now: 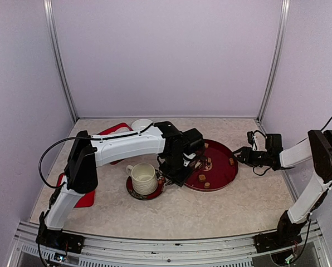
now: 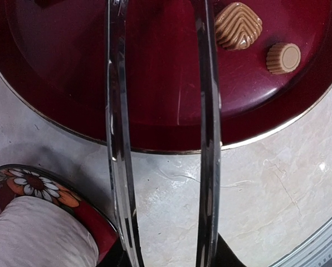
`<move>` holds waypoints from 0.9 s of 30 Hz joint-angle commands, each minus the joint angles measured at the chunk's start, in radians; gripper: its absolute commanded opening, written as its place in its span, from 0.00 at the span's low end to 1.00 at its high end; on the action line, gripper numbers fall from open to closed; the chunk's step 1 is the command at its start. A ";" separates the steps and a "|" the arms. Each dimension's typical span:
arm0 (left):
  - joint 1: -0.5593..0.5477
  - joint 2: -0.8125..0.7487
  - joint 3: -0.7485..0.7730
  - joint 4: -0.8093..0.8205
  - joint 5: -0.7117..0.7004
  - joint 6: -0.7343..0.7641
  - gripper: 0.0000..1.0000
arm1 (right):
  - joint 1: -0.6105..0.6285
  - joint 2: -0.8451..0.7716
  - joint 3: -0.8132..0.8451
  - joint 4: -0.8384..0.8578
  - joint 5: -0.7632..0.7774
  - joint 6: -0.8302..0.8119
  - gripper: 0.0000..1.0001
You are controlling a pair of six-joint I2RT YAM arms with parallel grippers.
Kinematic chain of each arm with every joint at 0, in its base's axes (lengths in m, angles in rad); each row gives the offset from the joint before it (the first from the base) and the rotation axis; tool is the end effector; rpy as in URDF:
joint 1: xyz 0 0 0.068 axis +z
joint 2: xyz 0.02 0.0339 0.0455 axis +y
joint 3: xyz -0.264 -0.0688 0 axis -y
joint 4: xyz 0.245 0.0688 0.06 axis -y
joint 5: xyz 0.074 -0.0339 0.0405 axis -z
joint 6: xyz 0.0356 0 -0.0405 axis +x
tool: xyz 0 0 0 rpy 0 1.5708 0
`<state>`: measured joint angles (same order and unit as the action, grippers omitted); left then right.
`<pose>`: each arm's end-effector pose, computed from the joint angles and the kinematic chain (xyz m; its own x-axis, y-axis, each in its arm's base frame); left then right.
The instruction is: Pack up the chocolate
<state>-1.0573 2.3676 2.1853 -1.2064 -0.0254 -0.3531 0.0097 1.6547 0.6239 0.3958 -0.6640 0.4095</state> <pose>0.2368 -0.4180 0.2048 -0.7536 0.6326 -0.1786 0.6478 0.7608 -0.0392 0.3015 0.0249 0.1368 -0.7447 0.3063 -0.5930 -0.2259 0.7203 0.6559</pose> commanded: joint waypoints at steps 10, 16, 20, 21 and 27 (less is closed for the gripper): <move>0.000 0.022 0.033 -0.027 -0.026 -0.008 0.32 | -0.017 0.002 -0.014 0.039 -0.024 0.000 0.55; -0.019 0.033 0.047 -0.045 -0.051 -0.008 0.34 | -0.017 0.005 -0.019 0.052 -0.032 0.005 0.56; -0.030 0.051 0.063 -0.067 -0.077 -0.009 0.34 | -0.019 0.008 -0.018 0.056 -0.037 0.006 0.56; -0.033 0.055 0.064 -0.070 -0.079 -0.009 0.34 | -0.019 0.008 -0.019 0.057 -0.038 0.006 0.56; -0.040 0.068 0.071 -0.085 -0.104 -0.037 0.32 | -0.022 0.003 -0.024 0.062 -0.041 0.009 0.56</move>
<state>-1.0897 2.4165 2.2192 -1.2602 -0.0948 -0.3645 0.0025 1.6547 0.6132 0.4355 -0.6918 0.4133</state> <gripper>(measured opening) 0.331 0.555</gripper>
